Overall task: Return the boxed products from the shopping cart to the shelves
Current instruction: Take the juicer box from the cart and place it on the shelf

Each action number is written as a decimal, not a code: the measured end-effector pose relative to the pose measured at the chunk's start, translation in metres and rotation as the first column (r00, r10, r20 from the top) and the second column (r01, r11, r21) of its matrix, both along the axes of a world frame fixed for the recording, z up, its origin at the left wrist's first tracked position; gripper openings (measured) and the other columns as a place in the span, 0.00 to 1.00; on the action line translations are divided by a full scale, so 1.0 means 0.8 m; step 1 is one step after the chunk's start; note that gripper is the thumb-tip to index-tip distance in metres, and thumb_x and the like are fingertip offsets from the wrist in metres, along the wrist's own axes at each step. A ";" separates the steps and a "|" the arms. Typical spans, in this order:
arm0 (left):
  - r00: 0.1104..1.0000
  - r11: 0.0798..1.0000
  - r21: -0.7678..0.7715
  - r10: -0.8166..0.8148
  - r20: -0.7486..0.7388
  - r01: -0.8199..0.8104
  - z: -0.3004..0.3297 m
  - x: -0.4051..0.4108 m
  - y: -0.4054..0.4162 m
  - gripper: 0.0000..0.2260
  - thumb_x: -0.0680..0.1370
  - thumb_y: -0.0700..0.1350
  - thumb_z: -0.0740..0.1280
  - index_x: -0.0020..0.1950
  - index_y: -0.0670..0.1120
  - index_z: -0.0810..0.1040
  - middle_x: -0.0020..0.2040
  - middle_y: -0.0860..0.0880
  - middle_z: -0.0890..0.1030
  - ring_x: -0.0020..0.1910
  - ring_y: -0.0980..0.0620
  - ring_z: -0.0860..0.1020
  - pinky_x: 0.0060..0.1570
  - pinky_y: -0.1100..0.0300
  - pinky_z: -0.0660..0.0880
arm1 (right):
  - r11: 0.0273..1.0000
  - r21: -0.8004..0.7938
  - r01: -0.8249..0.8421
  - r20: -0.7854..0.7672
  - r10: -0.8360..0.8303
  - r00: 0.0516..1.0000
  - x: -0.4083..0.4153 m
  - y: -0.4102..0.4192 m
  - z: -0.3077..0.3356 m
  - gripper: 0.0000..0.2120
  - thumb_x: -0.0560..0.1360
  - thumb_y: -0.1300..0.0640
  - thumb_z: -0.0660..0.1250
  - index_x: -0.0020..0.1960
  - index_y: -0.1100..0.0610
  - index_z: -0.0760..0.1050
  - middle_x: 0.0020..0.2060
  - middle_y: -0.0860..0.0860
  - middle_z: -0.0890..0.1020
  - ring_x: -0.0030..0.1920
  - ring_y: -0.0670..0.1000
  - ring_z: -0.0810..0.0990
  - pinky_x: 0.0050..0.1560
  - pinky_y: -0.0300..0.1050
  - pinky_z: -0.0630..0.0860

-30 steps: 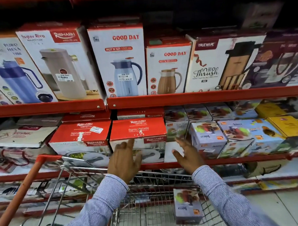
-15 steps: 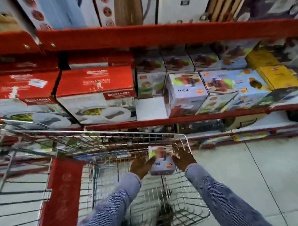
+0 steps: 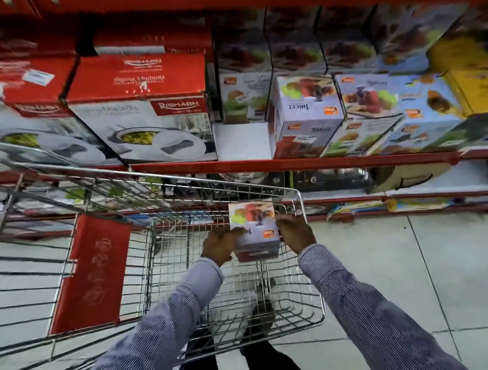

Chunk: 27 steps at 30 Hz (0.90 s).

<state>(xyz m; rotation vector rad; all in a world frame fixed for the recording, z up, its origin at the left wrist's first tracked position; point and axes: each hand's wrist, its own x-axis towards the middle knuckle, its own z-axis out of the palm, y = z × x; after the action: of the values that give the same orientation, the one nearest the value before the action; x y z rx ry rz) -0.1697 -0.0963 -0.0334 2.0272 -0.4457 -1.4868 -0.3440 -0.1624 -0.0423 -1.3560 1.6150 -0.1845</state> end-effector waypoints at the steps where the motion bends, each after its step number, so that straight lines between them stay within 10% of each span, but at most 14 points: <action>1: 1.000 0.999 -0.050 0.008 0.024 -0.007 0.010 0.006 0.003 0.04 0.71 0.47 0.73 0.39 0.48 0.83 0.48 0.44 0.85 0.51 0.42 0.81 0.57 0.44 0.77 | 0.999 -0.042 0.012 0.018 -0.012 1.000 0.001 0.000 0.016 0.14 0.76 0.51 0.61 0.56 0.51 0.82 0.56 0.52 0.84 0.54 0.54 0.81 0.59 0.47 0.75; 6: 0.978 0.955 -0.286 -0.021 0.205 0.081 0.090 0.028 0.014 0.11 0.67 0.53 0.73 0.44 0.49 0.85 0.41 0.45 0.87 0.45 0.40 0.85 0.49 0.39 0.80 | 0.975 -0.194 0.106 0.153 -0.077 0.985 0.002 -0.015 0.103 0.11 0.73 0.48 0.66 0.48 0.50 0.84 0.46 0.46 0.86 0.46 0.46 0.82 0.51 0.43 0.77; 10: 0.913 0.878 -0.448 0.034 0.408 0.168 0.164 0.032 0.019 0.13 0.65 0.60 0.71 0.40 0.52 0.84 0.32 0.53 0.85 0.31 0.53 0.82 0.35 0.55 0.79 | 0.926 -0.326 0.190 0.296 -0.091 0.951 0.008 -0.021 0.171 0.04 0.72 0.52 0.69 0.42 0.47 0.84 0.41 0.45 0.86 0.43 0.43 0.82 0.50 0.42 0.77; 22: 0.855 0.763 -0.581 0.073 0.514 0.284 0.251 0.046 -0.042 0.17 0.75 0.45 0.70 0.64 0.48 0.80 0.54 0.50 0.86 0.47 0.55 0.84 0.51 0.55 0.82 | 0.840 -0.480 0.252 0.406 -0.042 0.913 0.027 -0.072 0.253 0.08 0.71 0.55 0.72 0.50 0.47 0.82 0.43 0.42 0.85 0.47 0.44 0.83 0.51 0.46 0.81; 27: 0.831 0.774 -0.575 0.119 0.543 0.265 0.230 0.046 -0.072 0.19 0.76 0.41 0.70 0.66 0.48 0.78 0.59 0.50 0.83 0.51 0.60 0.77 0.47 0.80 0.70 | 0.852 -0.479 0.214 0.362 -0.030 0.932 0.034 -0.095 0.240 0.11 0.72 0.59 0.72 0.53 0.50 0.81 0.46 0.44 0.84 0.50 0.46 0.82 0.55 0.49 0.80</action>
<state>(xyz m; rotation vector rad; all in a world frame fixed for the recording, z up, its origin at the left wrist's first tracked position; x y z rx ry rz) -0.1326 -0.1537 0.1503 1.8312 -1.1167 -0.5879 -0.3167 -0.2386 0.1498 -1.5045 1.4002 -0.9403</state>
